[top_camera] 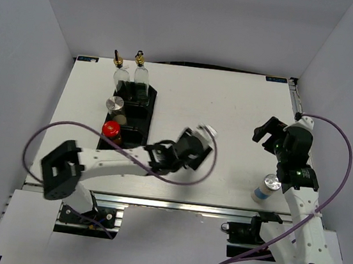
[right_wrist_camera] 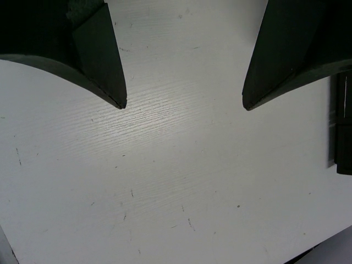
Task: Organize the condiment bottles
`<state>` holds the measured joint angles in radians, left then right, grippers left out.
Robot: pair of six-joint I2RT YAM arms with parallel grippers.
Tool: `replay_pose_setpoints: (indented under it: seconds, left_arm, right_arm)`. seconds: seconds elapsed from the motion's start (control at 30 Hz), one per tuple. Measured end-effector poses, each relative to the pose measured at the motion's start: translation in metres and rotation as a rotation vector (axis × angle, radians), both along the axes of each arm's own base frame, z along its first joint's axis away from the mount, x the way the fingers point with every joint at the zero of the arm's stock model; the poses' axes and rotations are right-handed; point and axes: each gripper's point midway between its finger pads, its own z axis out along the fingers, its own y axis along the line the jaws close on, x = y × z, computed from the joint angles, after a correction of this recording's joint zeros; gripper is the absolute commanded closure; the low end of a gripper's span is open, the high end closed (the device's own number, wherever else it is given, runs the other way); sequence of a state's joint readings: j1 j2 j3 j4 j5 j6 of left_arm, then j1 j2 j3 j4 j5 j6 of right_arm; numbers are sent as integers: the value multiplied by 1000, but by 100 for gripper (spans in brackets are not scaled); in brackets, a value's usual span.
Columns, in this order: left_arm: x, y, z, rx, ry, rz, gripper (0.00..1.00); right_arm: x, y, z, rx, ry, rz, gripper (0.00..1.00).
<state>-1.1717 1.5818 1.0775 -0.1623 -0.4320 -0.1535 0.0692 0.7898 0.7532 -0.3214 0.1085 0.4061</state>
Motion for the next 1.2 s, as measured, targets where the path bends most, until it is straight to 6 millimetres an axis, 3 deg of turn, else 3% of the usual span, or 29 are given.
replay_pose_setpoints:
  seconds: [0.17,0.23,0.3,0.47,0.77,1.13,1.2]
  left_arm:
    - [67,121,61,-162,-113,530,100]
    - [75,162,66,-173,-151,707,100]
    - [72,187,60,-149,-172,807,100]
    - [57,215,32,-70,-146,898,100]
    - [62,261,24,-98,-142,1050,100]
    - [60,270,-9,-134,-88,1070,93]
    - [63,269,-13,-137,-86,1077,82]
  right_arm:
    - [3,1,-3,1,8,9,11]
    - [3,1,-3,0,9,11,11]
    - [3,1,-3,-1,8,10,11]
    - [3,0,-4,-2,10,7,11]
    - [5,0,-8,-7,26,6,11]
    - [9,-2,-6,-16,13,1,11]
    - [9,-2,-7,-16,15,1,11]
